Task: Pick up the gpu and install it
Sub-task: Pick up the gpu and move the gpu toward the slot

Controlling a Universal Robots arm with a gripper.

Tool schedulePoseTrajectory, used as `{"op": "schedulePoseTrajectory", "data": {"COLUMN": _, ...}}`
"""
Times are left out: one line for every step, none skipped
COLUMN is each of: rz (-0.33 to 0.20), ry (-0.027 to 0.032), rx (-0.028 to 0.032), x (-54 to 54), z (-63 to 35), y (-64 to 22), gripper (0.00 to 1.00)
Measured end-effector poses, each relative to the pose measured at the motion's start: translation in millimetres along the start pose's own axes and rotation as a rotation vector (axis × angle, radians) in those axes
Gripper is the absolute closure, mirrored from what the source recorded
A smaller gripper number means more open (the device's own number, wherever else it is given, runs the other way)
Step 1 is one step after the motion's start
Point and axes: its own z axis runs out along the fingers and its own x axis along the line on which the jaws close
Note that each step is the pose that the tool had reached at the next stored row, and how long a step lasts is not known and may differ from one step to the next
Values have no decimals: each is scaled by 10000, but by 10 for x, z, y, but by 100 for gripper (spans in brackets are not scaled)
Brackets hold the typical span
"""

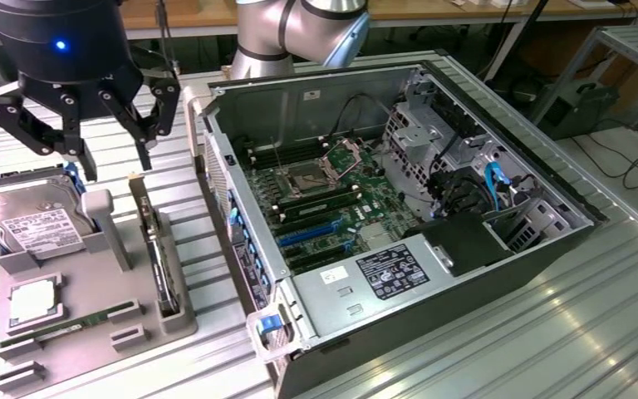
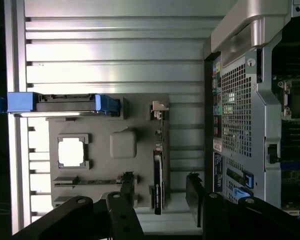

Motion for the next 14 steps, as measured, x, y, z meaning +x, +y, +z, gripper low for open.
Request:
{"op": "schedulePoseTrajectory", "data": {"rz": -3, "ry": 0, "rx": 8, "x": 0, "z": 11, "y": -1, "gripper": 46}}
{"op": "schedulePoseTrajectory", "data": {"rz": -4, "ry": 1, "rx": 22, "x": 0, "z": 20, "y": -1, "gripper": 46}}
{"op": "schedulePoseTrajectory", "data": {"rz": -4, "ry": -1, "rx": 34, "x": 0, "z": 31, "y": -2, "gripper": 46}}
{"op": "schedulePoseTrajectory", "data": {"rz": -4, "ry": -2, "rx": 38, "x": 1, "z": 47, "y": -2, "gripper": 46}}
{"op": "schedulePoseTrajectory", "data": {"rz": -5, "ry": -1, "rx": 40, "x": 2, "z": 72, "y": -3, "gripper": 46}}
{"op": "schedulePoseTrajectory", "data": {"rz": -6, "ry": 0, "rx": 41, "x": 2, "z": 81, "y": -4, "gripper": 46}}
{"op": "schedulePoseTrajectory", "data": {"rz": -7, "ry": -1, "rx": 40, "x": 2, "z": 91, "y": -4, "gripper": 46}}
{"op": "schedulePoseTrajectory", "data": {"rz": -8, "ry": -1, "rx": 40, "x": 2, "z": 101, "y": -4, "gripper": 46}}
{"op": "schedulePoseTrajectory", "data": {"rz": -8, "ry": 0, "rx": 40, "x": 2, "z": 109, "y": -5, "gripper": 46}}
{"op": "schedulePoseTrajectory", "data": {"rz": -8, "ry": 0, "rx": 40, "x": 3, "z": 119, "y": -5, "gripper": 46}}
{"op": "schedulePoseTrajectory", "data": {"rz": -8, "ry": -1, "rx": 40, "x": 3, "z": 129, "y": -6, "gripper": 46}}
{"op": "schedulePoseTrajectory", "data": {"rz": -8, "ry": -1, "rx": 39, "x": 3, "z": 139, "y": -6, "gripper": 46}}
{"op": "schedulePoseTrajectory", "data": {"rz": -8, "ry": -1, "rx": 39, "x": 3, "z": 149, "y": -7, "gripper": 46}}
{"op": "schedulePoseTrajectory", "data": {"rz": -8, "ry": -1, "rx": 39, "x": 3, "z": 159, "y": -7, "gripper": 46}}
